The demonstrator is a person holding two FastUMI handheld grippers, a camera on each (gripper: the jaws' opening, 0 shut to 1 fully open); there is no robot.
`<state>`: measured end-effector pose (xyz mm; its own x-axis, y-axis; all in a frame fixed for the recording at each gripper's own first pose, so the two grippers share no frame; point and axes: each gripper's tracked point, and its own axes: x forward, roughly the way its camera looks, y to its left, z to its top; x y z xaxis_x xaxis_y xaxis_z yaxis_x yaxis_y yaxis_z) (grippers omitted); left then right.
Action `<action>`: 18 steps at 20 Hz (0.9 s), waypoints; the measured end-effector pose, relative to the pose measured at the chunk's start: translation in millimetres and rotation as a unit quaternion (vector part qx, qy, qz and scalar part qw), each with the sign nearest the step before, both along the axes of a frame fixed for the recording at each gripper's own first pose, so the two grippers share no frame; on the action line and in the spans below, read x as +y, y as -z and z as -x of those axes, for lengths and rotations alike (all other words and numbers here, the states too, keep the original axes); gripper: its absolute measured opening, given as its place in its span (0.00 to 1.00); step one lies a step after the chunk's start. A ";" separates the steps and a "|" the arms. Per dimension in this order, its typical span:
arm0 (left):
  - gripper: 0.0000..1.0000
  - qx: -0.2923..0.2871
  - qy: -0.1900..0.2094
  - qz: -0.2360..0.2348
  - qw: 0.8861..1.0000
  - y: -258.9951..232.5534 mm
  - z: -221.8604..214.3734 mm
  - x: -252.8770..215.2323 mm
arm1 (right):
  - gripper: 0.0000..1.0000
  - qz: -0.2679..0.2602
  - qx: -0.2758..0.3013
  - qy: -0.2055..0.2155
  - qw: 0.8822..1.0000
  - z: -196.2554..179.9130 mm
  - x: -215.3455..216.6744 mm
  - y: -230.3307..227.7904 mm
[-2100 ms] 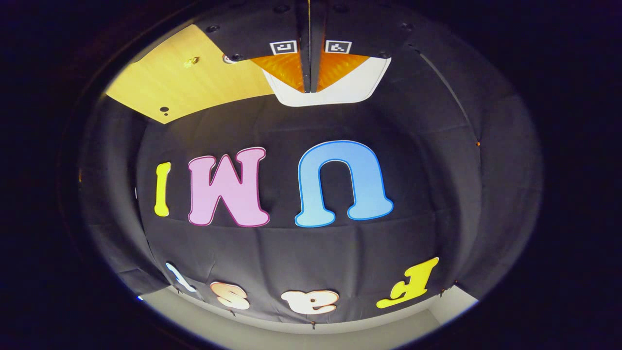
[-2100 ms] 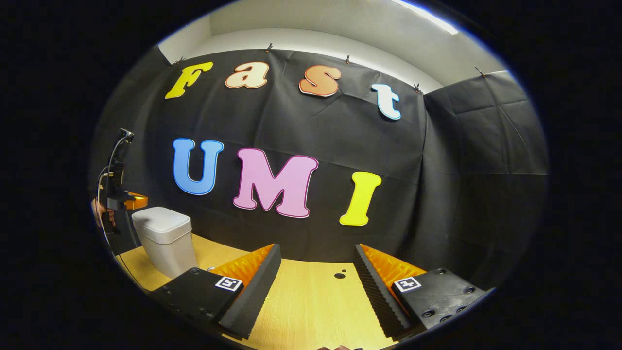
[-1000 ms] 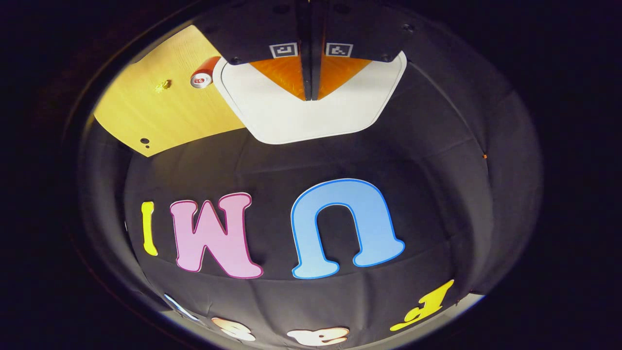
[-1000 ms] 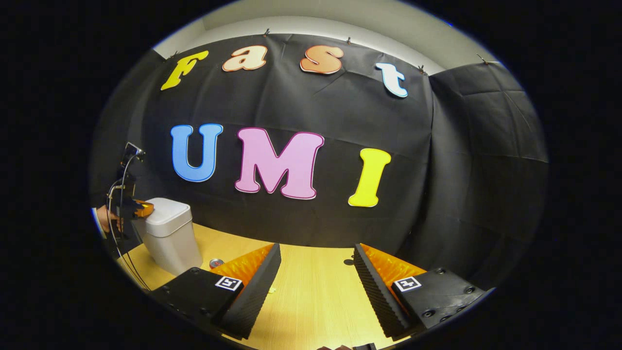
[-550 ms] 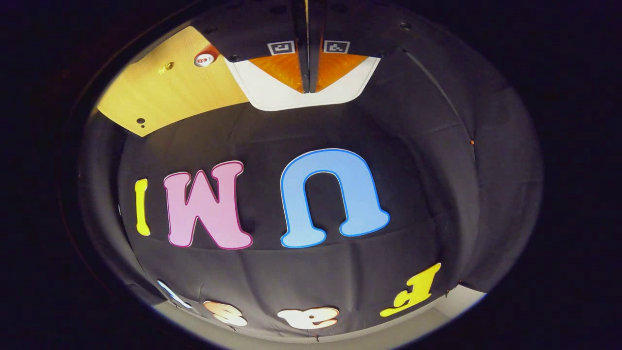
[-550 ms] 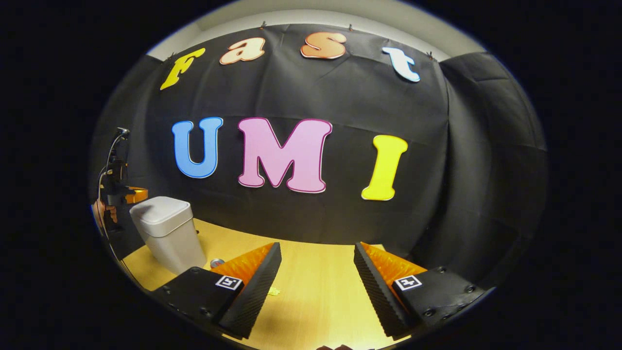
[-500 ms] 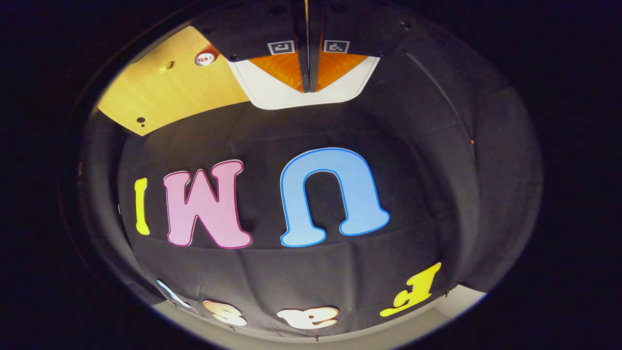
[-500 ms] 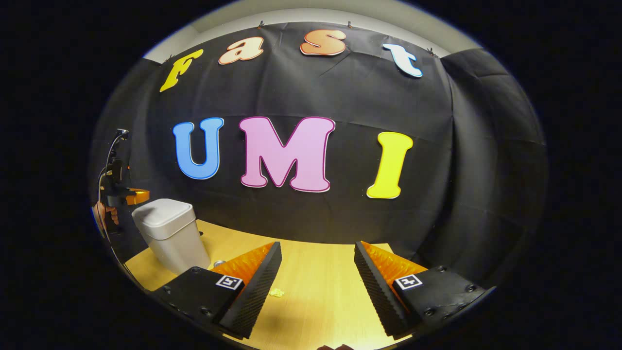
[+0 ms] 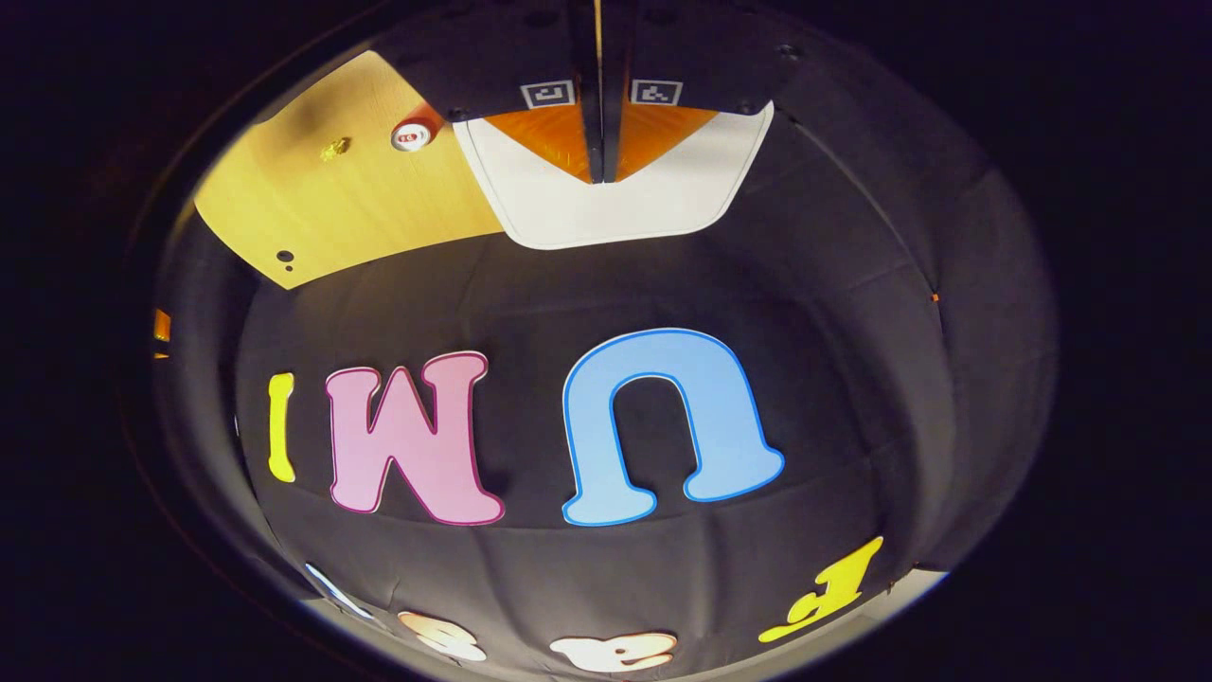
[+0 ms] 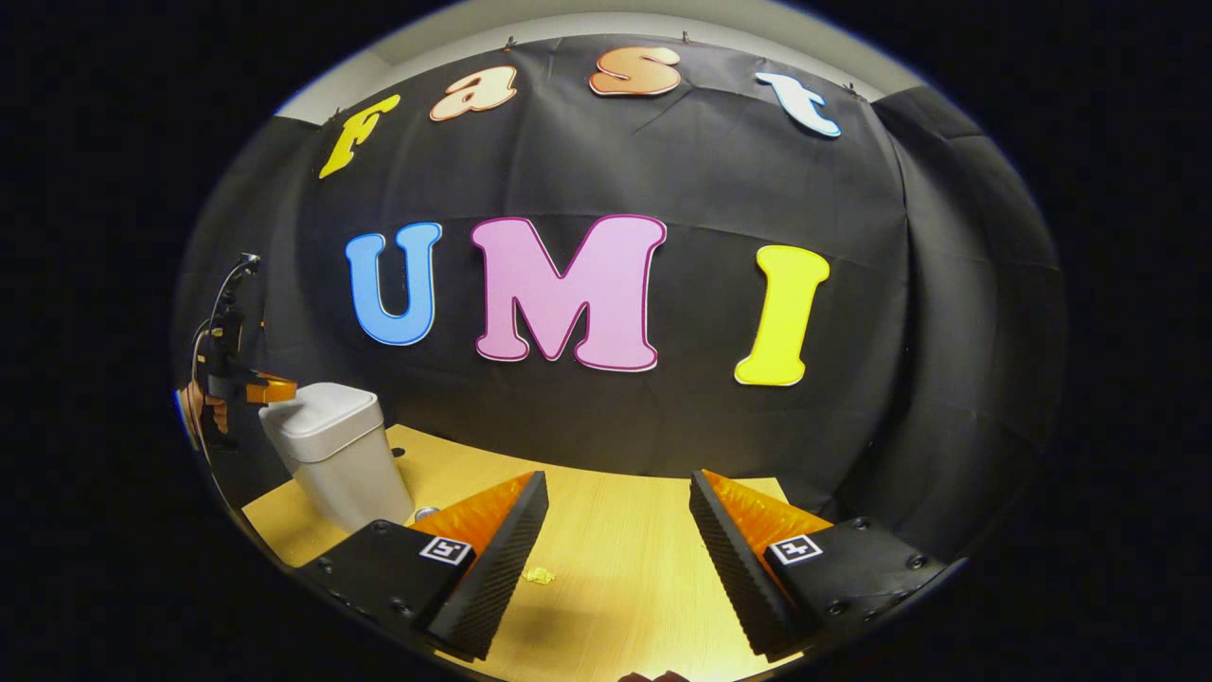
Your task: Press the lid of the desktop garbage bin to open it, pick up the crumpled paper on the desktop and throw it into the bin, then pick up the pop can on the desktop and drop it into the bin, and finally close the garbage bin lid.
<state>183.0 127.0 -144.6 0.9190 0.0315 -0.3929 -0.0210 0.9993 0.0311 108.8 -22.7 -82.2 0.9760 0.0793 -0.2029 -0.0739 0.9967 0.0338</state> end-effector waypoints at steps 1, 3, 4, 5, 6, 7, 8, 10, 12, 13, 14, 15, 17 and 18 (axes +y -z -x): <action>0.07 0.007 0.003 0.009 1.000 3.7 1.8 -1.5 | 0.97 -0.002 -0.001 0.002 1.000 0.7 -2.1 0.1; 0.07 0.029 0.002 0.017 0.999 17.6 6.5 0.3 | 0.97 -0.003 -0.004 0.008 1.000 2.5 -5.3 -1.7; 0.07 0.045 0.001 0.022 0.999 26.2 11.2 0.3 | 0.97 -0.003 -0.006 0.010 1.000 2.4 -6.1 -3.7; 0.07 0.056 0.004 0.024 0.998 29.5 14.9 -0.8 | 0.97 -0.002 -0.007 0.011 1.000 3.6 -7.2 -3.4; 0.08 0.051 0.008 0.021 0.998 29.3 14.7 -1.6 | 0.97 0.000 -0.007 0.012 1.000 4.3 -7.6 -3.6; 0.08 0.048 0.010 0.021 0.999 28.6 13.7 -1.2 | 0.97 0.001 -0.006 0.012 1.000 4.5 -7.5 -3.4; 0.08 0.051 0.013 0.020 0.998 29.0 13.3 -1.2 | 0.97 0.001 -0.006 0.012 1.000 4.4 -6.8 -3.7; 0.08 0.066 0.010 0.024 0.998 31.4 13.3 -0.8 | 0.97 -0.001 -0.004 0.012 1.000 3.5 -3.1 -3.9; 0.08 0.069 0.009 0.029 0.997 32.2 14.9 -0.4 | 0.97 -0.003 -0.006 0.009 1.000 3.3 2.5 -5.9; 0.08 0.068 0.009 0.033 0.997 33.4 14.5 -0.3 | 0.97 -0.002 -0.007 0.007 1.000 3.6 6.0 -6.3; 0.08 0.069 0.009 0.038 0.997 34.4 15.5 -1.0 | 0.97 0.000 -0.006 0.006 1.000 3.6 8.3 -5.4; 0.08 0.069 0.011 0.038 0.997 34.4 15.0 -1.0 | 0.97 0.001 -0.005 0.004 1.000 3.8 10.7 -5.1; 0.08 0.060 0.013 0.041 0.997 31.4 16.4 0.7 | 0.97 0.003 -0.005 0.001 1.000 5.2 16.0 -5.3; 0.08 0.047 0.015 0.041 0.998 29.1 14.4 -0.3 | 0.97 0.006 -0.006 -0.001 1.000 5.8 17.3 -6.0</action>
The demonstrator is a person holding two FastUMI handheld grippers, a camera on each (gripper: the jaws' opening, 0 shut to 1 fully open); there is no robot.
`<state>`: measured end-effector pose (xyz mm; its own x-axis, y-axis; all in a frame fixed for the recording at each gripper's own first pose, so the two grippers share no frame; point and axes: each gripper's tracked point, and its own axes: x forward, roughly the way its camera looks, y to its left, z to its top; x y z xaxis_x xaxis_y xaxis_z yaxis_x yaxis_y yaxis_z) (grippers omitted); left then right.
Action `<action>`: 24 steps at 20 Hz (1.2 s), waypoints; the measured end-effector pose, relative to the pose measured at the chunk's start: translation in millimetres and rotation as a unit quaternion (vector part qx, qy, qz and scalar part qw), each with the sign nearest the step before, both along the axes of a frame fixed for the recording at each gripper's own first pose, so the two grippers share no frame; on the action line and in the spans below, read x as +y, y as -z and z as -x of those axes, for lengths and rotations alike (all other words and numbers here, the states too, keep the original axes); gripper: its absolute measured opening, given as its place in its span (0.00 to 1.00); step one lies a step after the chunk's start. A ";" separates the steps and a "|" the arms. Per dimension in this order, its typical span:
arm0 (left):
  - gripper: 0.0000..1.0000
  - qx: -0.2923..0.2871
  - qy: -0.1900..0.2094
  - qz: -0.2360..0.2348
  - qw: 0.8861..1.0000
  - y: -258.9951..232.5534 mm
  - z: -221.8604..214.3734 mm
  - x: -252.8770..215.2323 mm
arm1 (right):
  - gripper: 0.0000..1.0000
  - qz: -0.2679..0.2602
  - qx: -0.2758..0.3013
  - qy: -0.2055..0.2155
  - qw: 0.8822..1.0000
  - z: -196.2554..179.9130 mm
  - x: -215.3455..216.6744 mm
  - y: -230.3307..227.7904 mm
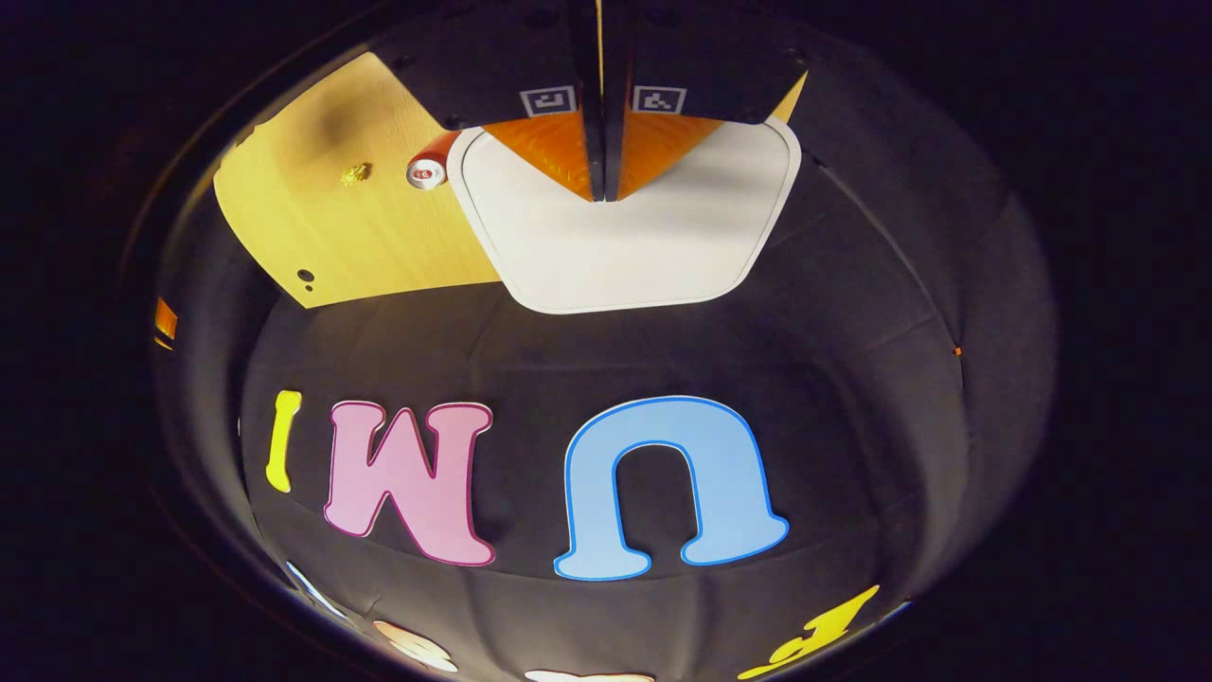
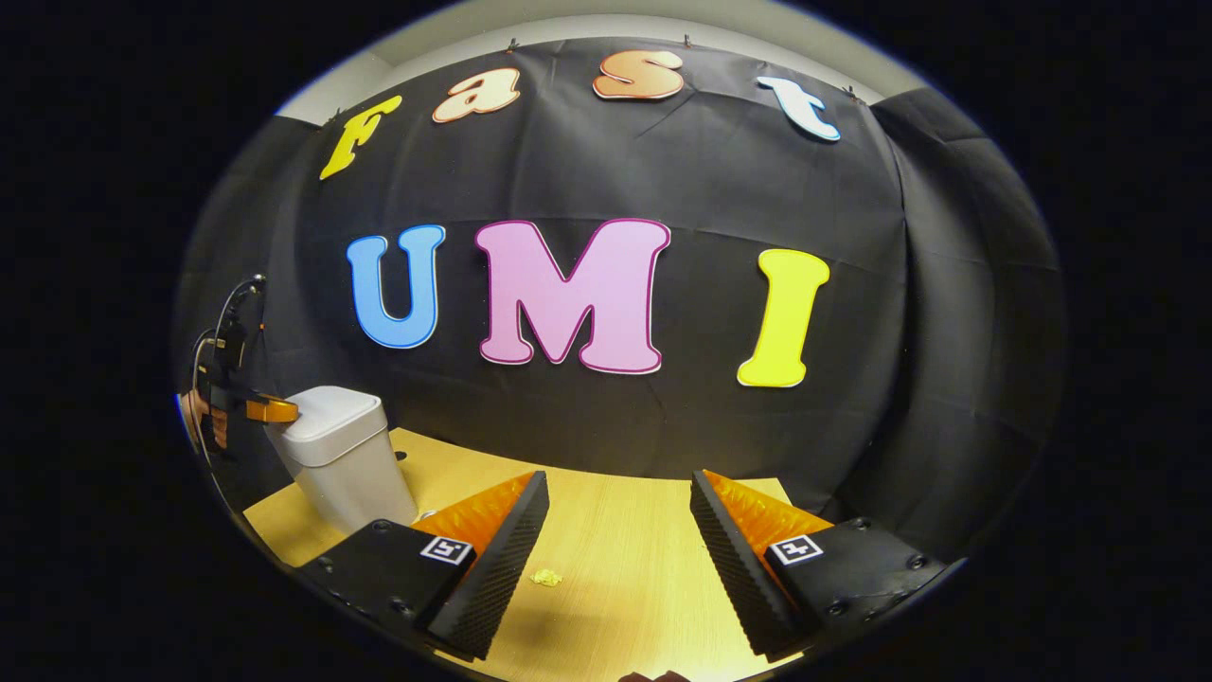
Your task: Press the lid of the desktop garbage bin to open it, pick up the crumpled paper on the desktop and throw it into the bin, then pick up the pop can on the desktop and drop it into the bin, and finally close the garbage bin lid.
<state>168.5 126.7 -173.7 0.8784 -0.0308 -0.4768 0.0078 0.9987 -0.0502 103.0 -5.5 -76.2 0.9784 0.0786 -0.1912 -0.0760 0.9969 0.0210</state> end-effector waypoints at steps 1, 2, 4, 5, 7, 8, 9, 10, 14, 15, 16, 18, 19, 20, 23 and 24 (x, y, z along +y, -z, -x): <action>0.08 -0.010 0.001 -0.002 1.000 -4.2 -1.6 0.7 | 0.97 0.003 -0.001 -0.001 1.000 0.1 1.1 0.4; 0.07 -0.021 0.000 -0.001 1.000 -8.1 -2.8 1.6 | 0.97 0.005 0.000 -0.002 1.000 0.0 2.8 1.3; 0.07 -0.034 -0.008 0.000 0.999 -16.0 -3.7 4.4 | 0.97 0.004 0.002 -0.008 1.000 -1.7 9.5 1.6; 0.07 -0.048 -0.012 -0.001 0.999 -25.9 -3.8 5.9 | 0.97 0.003 0.002 -0.010 1.000 -2.8 12.4 0.6; 0.08 -0.091 -0.012 -0.015 0.996 -51.5 -4.5 6.4 | 0.97 0.002 0.000 -0.015 1.000 -6.3 18.3 -0.7; 0.08 -0.103 -0.010 -0.022 0.994 -61.6 -3.4 6.4 | 0.98 0.000 0.000 -0.018 1.000 -8.3 21.8 0.0; 0.08 -0.116 -0.009 -0.024 0.993 -72.4 -3.3 5.5 | 0.97 0.000 0.001 -0.022 1.000 -10.0 25.3 1.0; 0.09 -0.124 -0.008 -0.023 0.992 -80.4 -1.9 4.1 | 0.98 -0.001 0.002 -0.026 1.000 -11.2 28.1 2.3; 0.27 -0.177 -0.002 -0.008 0.984 -116.5 9.0 -8.1 | 0.97 0.000 0.003 -0.042 0.999 -17.1 37.8 5.7; 0.44 -0.182 0.004 -0.007 0.983 -121.6 13.5 -14.2 | 0.97 0.001 0.003 -0.045 0.999 -18.7 38.9 6.7; 0.57 -0.191 0.004 -0.011 0.981 -127.6 19.5 -17.4 | 0.98 0.001 0.004 -0.048 0.999 -20.0 40.7 8.9; 0.82 -0.210 -0.007 -0.023 0.977 -142.6 27.4 -20.6 | 0.98 -0.001 0.009 -0.056 0.998 -24.8 44.5 14.0; 0.87 -0.214 -0.010 -0.025 0.976 -148.3 33.3 -24.3 | 0.98 -0.002 0.011 -0.062 0.998 -27.7 47.6 16.8; 0.87 -0.215 -0.010 -0.026 0.976 -150.8 40.3 -29.7 | 0.97 -0.001 0.014 -0.069 0.998 -30.6 50.8 20.0; 0.89 -0.215 -0.012 -0.032 0.976 -156.8 60.2 -45.7 | 0.97 0.005 0.023 -0.093 0.995 -43.6 60.7 34.4; 0.89 -0.216 -0.013 -0.037 0.976 -158.7 65.8 -49.6 | 1.00 0.007 0.026 -0.101 0.994 -47.7 63.9 41.4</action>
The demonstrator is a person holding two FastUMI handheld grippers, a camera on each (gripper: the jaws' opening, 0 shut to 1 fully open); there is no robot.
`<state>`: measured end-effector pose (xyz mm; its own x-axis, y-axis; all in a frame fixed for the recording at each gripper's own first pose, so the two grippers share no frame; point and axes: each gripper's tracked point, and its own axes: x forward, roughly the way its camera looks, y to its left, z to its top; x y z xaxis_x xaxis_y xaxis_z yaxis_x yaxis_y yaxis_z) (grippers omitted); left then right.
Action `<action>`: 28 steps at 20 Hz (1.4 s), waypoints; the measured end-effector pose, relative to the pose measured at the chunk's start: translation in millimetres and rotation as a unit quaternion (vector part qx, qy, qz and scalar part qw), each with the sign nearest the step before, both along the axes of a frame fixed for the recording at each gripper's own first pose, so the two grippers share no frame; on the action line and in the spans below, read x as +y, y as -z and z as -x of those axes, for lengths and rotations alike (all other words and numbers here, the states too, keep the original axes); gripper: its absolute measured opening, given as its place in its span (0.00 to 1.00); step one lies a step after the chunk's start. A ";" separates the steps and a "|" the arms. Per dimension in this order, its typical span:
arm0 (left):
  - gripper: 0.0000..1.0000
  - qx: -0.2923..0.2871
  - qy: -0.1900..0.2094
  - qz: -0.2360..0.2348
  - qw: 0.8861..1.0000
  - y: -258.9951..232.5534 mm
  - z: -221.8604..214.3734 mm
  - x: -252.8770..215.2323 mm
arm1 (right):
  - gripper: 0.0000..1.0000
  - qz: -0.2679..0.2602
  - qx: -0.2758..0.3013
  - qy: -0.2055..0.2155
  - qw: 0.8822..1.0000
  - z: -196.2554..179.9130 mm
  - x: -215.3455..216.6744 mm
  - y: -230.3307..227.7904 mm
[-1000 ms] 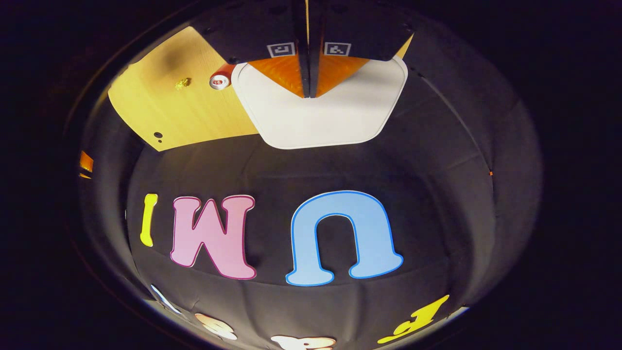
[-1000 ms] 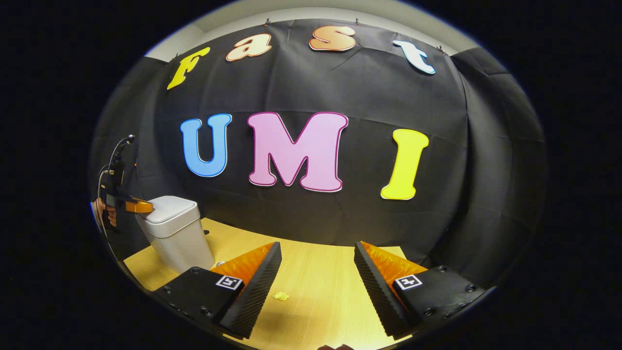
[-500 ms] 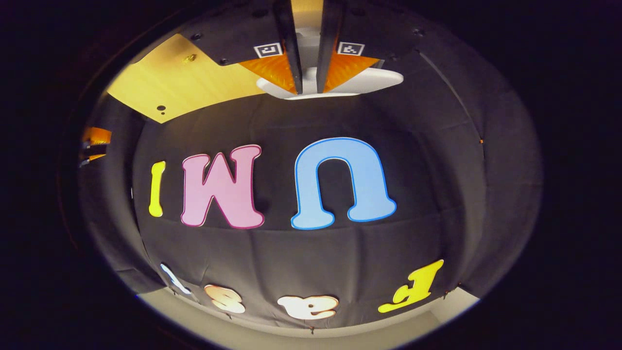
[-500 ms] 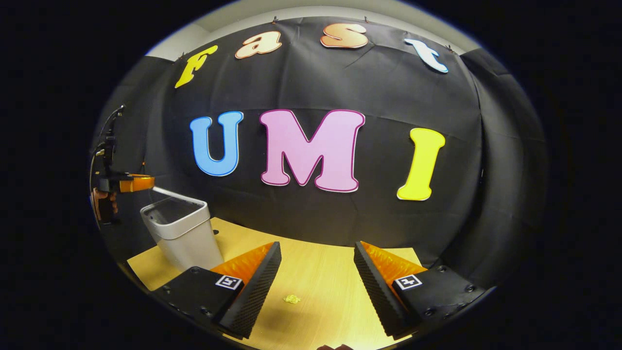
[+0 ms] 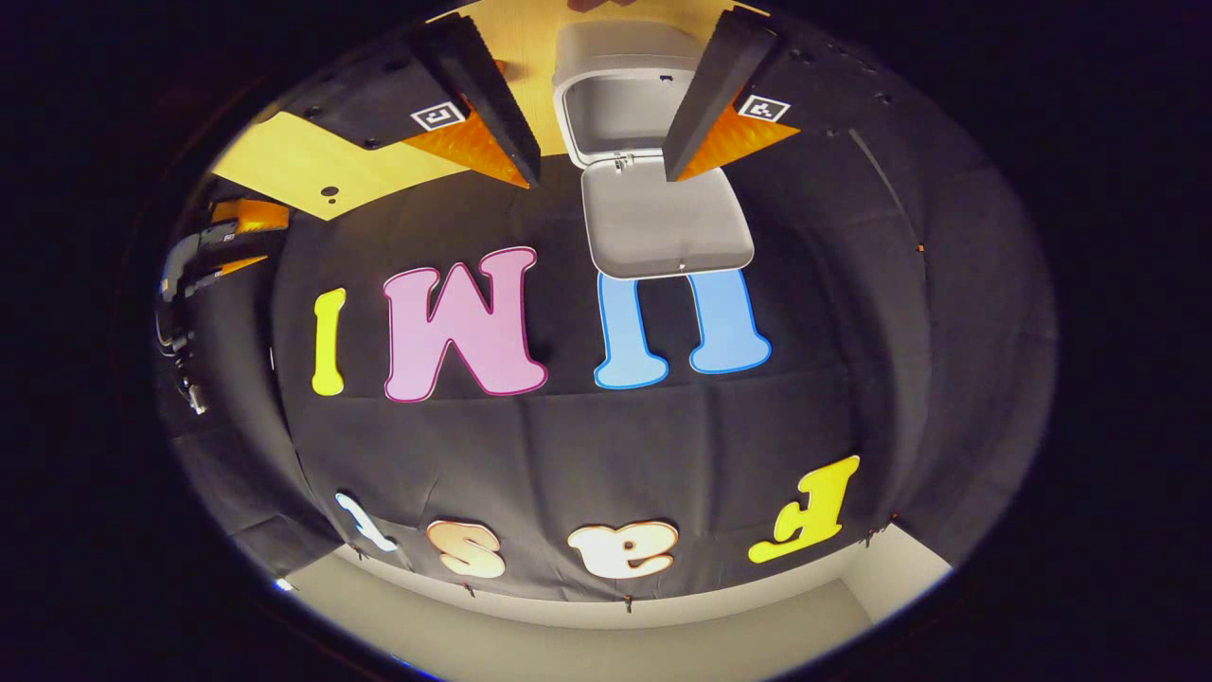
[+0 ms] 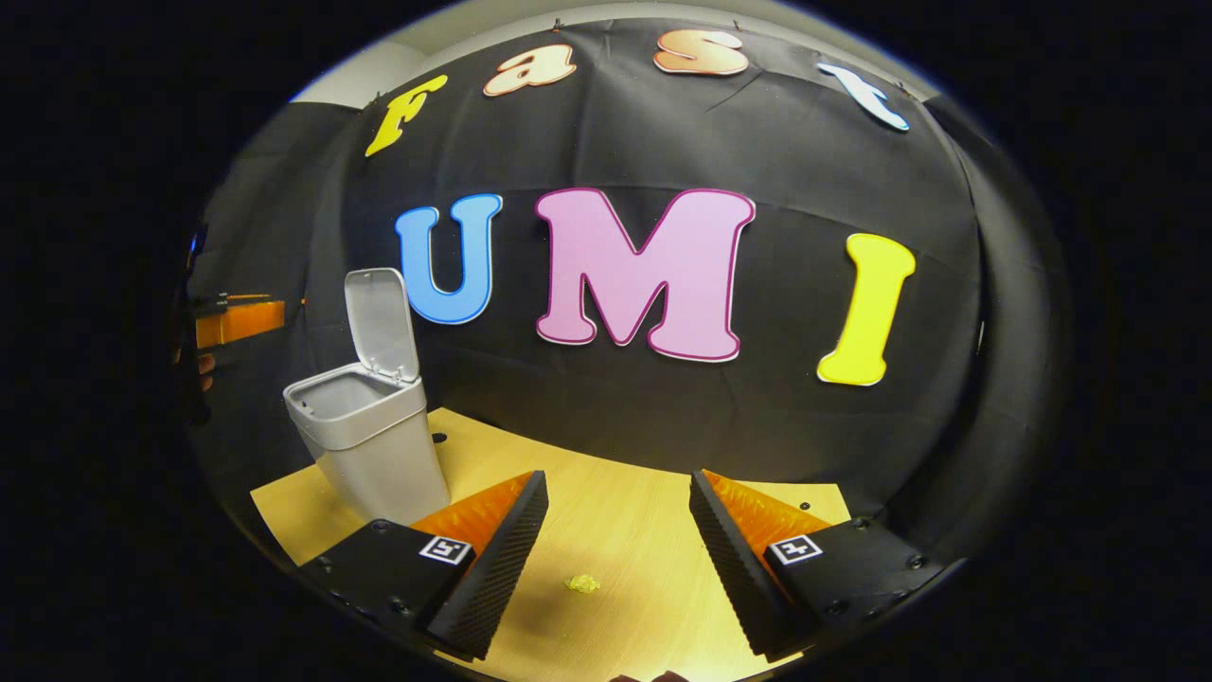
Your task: Press the lid of the desktop garbage bin to open it, pick up the crumpled paper on the desktop and throw it into the bin, then pick up the pop can on the desktop and drop it into the bin, and finally close the garbage bin lid.
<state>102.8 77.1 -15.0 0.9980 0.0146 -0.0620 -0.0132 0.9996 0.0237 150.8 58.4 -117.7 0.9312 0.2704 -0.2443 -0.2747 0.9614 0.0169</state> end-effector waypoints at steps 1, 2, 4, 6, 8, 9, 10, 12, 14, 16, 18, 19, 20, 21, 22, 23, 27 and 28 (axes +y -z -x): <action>0.89 -0.001 0.001 -0.001 1.000 -4.0 6.5 -4.7 | 0.97 0.003 0.006 -0.008 1.000 -4.3 3.1 8.7; 0.89 -0.001 0.006 0.001 1.000 -6.8 12.9 -13.7 | 0.97 0.007 0.010 -0.015 1.000 -9.4 6.5 17.6; 0.89 -0.005 0.001 0.006 1.000 -13.9 21.6 -19.7 | 0.98 0.017 0.023 -0.029 0.999 -20.0 14.2 39.4; 0.92 -0.003 -0.004 0.007 1.000 -17.4 30.9 -25.2 | 0.98 0.023 0.047 -0.040 0.998 -30.1 22.0 70.6; 0.92 -0.004 -0.010 0.003 1.000 -19.2 38.2 -29.6 | 0.98 0.026 0.080 -0.047 0.995 -34.7 28.4 102.4; 0.92 -0.003 -0.010 0.006 1.000 -19.3 41.3 -31.1 | 0.98 0.031 0.096 -0.048 0.994 -35.1 29.3 117.3; 0.92 0.001 -0.008 0.012 1.000 -17.7 44.2 -33.8 | 0.98 0.034 0.111 -0.048 0.992 -34.9 30.0 131.3; 0.92 0.006 -0.009 0.020 1.000 -12.9 50.8 -34.3 | 0.98 0.032 0.150 -0.049 0.987 -34.3 34.6 162.2; 0.92 0.006 -0.004 0.029 1.000 -9.8 58.1 -36.6 | 0.98 0.024 0.193 -0.044 0.980 -29.5 39.2 197.7; 0.92 0.012 -0.001 0.032 0.999 -3.3 62.3 -34.5 | 0.99 0.029 0.226 -0.037 0.973 -30.2 41.5 231.1; 0.92 0.027 0.003 0.036 0.999 6.8 66.4 -34.8 | 0.99 0.036 0.257 -0.031 0.965 -33.2 45.0 262.1; 0.93 0.030 0.008 0.038 0.999 8.5 69.1 -35.9 | 0.99 0.043 0.274 -0.027 0.961 -33.2 45.8 278.3; 0.93 0.030 0.011 0.037 0.999 8.6 71.1 -35.6 | 0.99 0.049 0.293 -0.024 0.955 -31.0 48.4 292.7; 0.93 0.029 0.010 0.032 0.999 8.1 72.8 -32.6 | 0.99 0.050 0.308 -0.019 0.950 -31.2 51.9 305.2; 0.93 0.030 0.007 0.027 0.999 8.9 74.7 -27.9 | 0.99 0.045 0.319 -0.014 0.946 -32.9 51.3 311.5; 0.93 0.031 0.004 0.024 0.999 8.9 77.4 -24.4 | 0.99 0.039 0.325 -0.008 0.945 -37.4 52.5 316.3; 0.93 0.049 -0.014 0.017 0.999 22.4 85.5 -4.0 | 0.98 0.038 0.339 0.008 0.940 -47.0 58.2 335.1; 0.93 0.057 -0.019 0.018 0.998 29.0 86.8 1.1 | 0.97 0.037 0.351 0.006 0.936 -46.5 59.9 341.3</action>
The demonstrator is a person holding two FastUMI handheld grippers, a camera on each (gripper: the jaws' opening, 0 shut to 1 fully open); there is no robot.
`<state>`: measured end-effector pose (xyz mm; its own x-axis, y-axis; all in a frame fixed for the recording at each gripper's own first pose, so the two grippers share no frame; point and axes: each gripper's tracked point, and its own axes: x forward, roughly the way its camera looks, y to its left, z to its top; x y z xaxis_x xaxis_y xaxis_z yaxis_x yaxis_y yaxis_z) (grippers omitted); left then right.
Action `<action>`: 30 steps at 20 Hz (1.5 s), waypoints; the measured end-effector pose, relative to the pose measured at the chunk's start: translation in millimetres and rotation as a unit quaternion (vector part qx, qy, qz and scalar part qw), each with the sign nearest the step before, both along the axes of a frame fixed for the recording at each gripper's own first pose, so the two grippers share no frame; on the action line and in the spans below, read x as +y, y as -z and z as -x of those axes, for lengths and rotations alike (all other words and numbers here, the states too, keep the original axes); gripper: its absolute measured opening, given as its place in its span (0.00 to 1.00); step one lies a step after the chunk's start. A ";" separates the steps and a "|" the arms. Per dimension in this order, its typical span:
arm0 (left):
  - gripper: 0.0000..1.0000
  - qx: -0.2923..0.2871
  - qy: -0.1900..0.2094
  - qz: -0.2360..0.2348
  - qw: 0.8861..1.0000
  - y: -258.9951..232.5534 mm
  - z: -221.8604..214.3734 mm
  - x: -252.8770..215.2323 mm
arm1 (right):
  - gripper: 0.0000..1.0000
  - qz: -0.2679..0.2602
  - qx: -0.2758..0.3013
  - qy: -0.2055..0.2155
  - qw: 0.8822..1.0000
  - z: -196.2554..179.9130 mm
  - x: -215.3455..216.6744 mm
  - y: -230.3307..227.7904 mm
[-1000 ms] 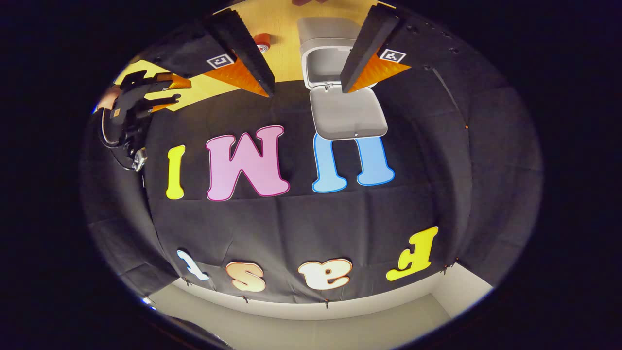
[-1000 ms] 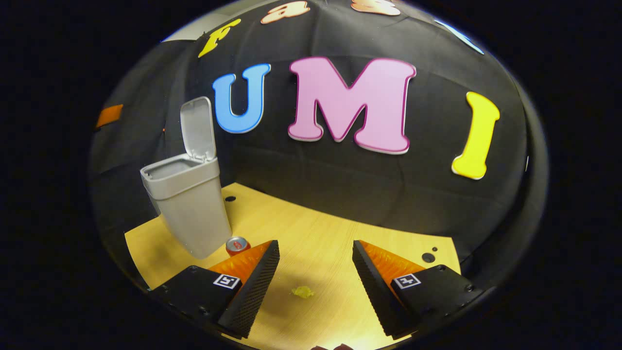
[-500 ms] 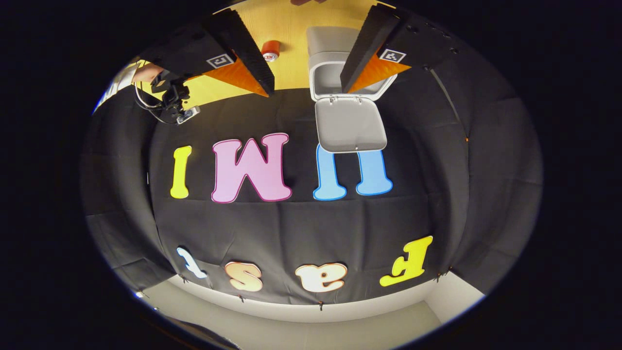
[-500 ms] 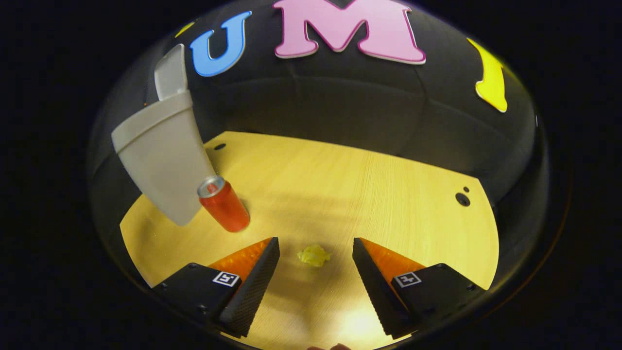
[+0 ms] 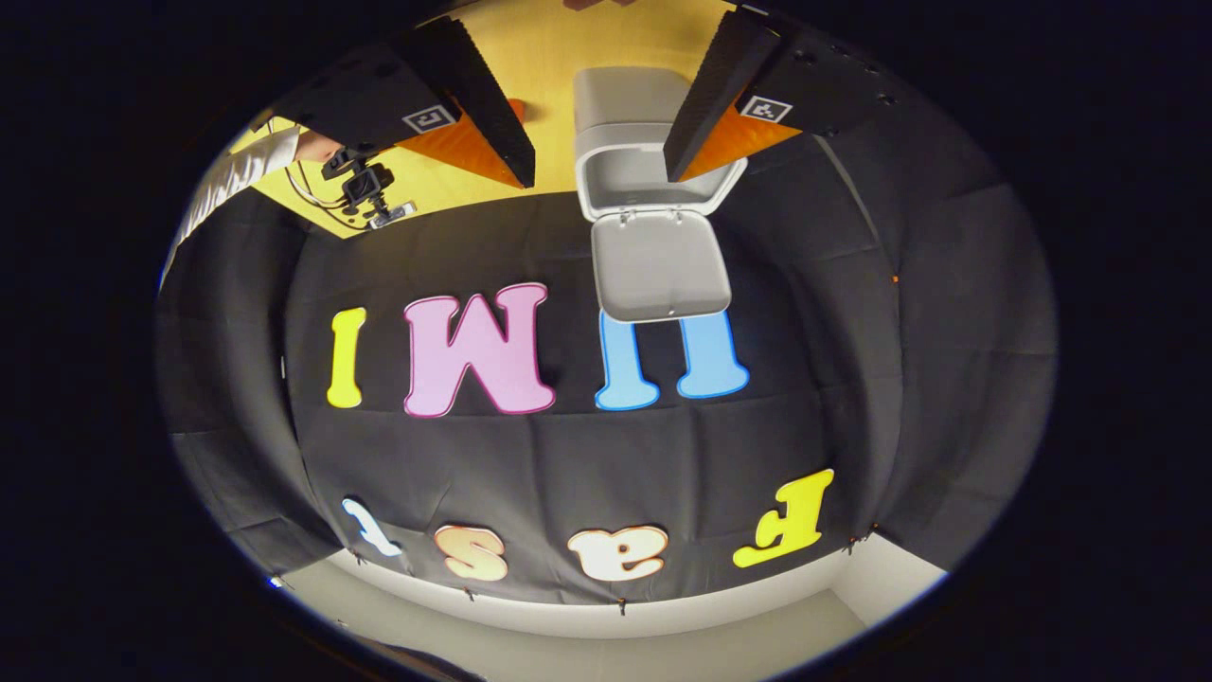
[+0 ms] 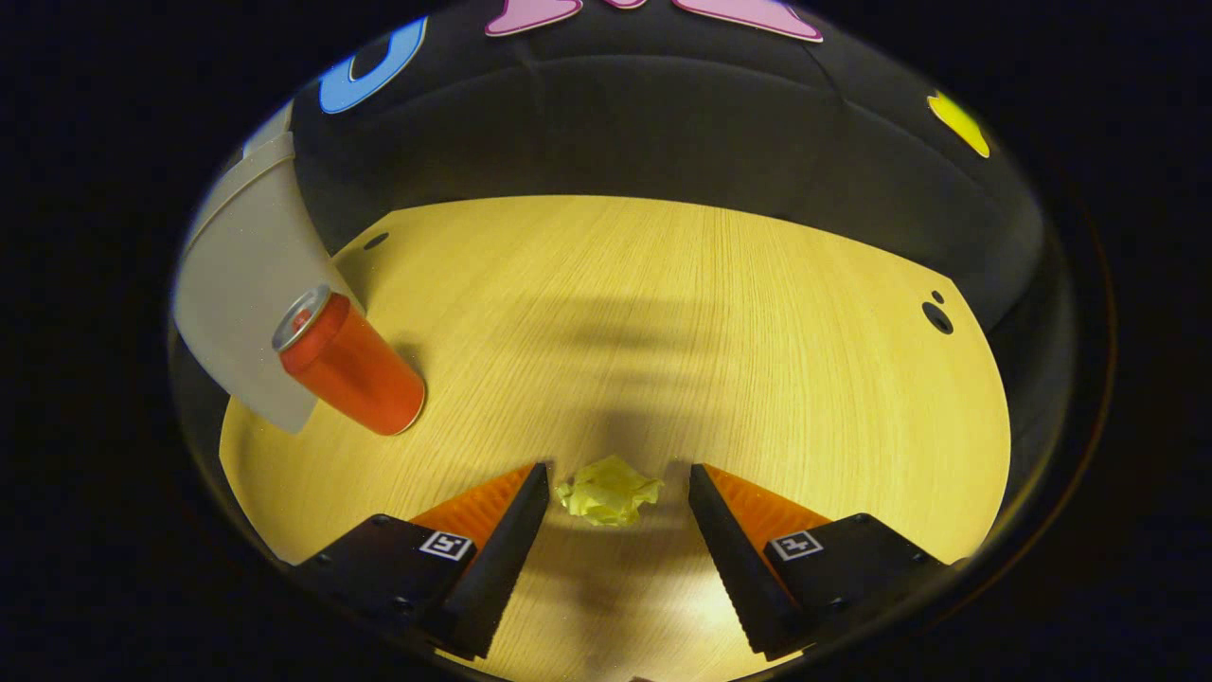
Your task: Press the lid of the desktop garbage bin to open it, pick up the crumpled paper on the desktop and throw it into the bin, then pick up the pop can on the desktop and drop it into the bin, and finally close the garbage bin lid.
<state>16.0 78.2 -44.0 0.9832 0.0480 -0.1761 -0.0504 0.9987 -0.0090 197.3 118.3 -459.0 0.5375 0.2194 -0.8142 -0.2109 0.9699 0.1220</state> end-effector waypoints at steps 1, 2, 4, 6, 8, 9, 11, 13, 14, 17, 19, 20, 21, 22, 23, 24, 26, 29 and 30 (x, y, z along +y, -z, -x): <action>0.93 0.005 -0.004 0.003 1.000 3.3 1.8 4.7 | 0.93 0.011 -0.008 -0.003 1.000 -1.3 -1.7 -0.1; 0.93 0.009 -0.007 0.006 1.000 5.8 3.6 8.7 | 0.76 0.011 -0.009 -0.008 1.000 -5.0 -2.7 -2.6; 0.93 0.015 -0.014 0.013 1.000 11.6 3.2 15.3 | 0.41 0.006 -0.018 -0.003 1.000 -5.1 -2.0 -10.1; 0.94 0.016 -0.015 0.021 1.000 12.1 0.9 17.2 | 0.35 0.003 -0.048 -0.009 0.999 -10.9 0.1 -27.1; 0.94 0.013 -0.012 0.024 1.000 13.2 -3.2 15.8 | 0.34 -0.009 -0.078 -0.022 0.997 -15.1 7.9 -54.5; 0.93 0.013 -0.009 0.026 1.000 14.1 -5.2 14.5 | 0.34 -0.016 -0.095 -0.028 0.995 -18.6 14.4 -70.4; 0.93 0.013 -0.003 0.030 0.999 16.2 -9.1 13.2 | 0.34 -0.037 -0.131 -0.045 0.990 -24.2 33.0 -109.4; 0.94 0.013 -0.001 0.033 0.999 17.4 -10.5 14.1 | 0.34 -0.058 -0.171 -0.065 0.981 -27.0 52.2 -155.1; 0.94 0.011 0.000 0.033 0.999 16.7 -9.7 15.3 | 0.34 -0.068 -0.191 -0.075 0.976 -31.1 64.9 -179.3; 0.94 0.009 -0.004 0.030 1.000 16.5 -3.8 21.2 | 0.34 -0.106 -0.251 -0.110 0.956 -33.3 108.3 -253.8; 0.94 0.010 -0.010 0.027 1.000 16.3 3.5 27.0 | 0.34 -0.134 -0.286 -0.134 0.939 -27.3 140.7 -300.1; 0.94 0.012 -0.014 0.027 0.999 17.8 7.1 29.5 | 0.34 -0.149 -0.300 -0.148 0.931 -26.8 156.3 -318.4; 0.94 0.014 -0.019 0.031 0.999 18.2 10.1 32.5 | 0.34 -0.164 -0.314 -0.163 0.921 -21.0 172.3 -336.2; 0.94 0.015 -0.021 0.037 0.999 18.3 13.3 33.1 | 0.34 -0.173 -0.323 -0.176 0.913 -12.7 187.2 -350.6; 0.94 0.016 -0.024 0.041 0.999 17.8 16.1 34.1 | 0.34 -0.184 -0.332 -0.189 0.906 -6.7 200.5 -364.1; 0.94 0.015 -0.028 0.041 0.999 16.3 18.9 36.1 | 0.34 -0.192 -0.338 -0.199 0.900 -2.8 215.5 -371.6; 0.94 0.014 -0.034 0.039 0.999 14.1 25.1 39.6 | 0.34 -0.207 -0.340 -0.217 0.891 3.6 246.0 -379.7; 0.94 0.016 -0.041 0.037 0.998 13.2 30.2 43.3 | 0.34 -0.216 -0.333 -0.237 0.887 10.6 287.0 -379.5; 0.94 0.017 -0.042 0.037 0.998 14.5 31.6 42.8 | 0.34 -0.218 -0.331 -0.244 0.885 13.0 297.4 -378.2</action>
<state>-15.6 121.0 -58.6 0.9695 0.1158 -0.2158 -0.1355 0.9876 -0.0790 184.3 415.7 -80.7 0.6203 0.7722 -0.1372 -0.7567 0.6353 0.1544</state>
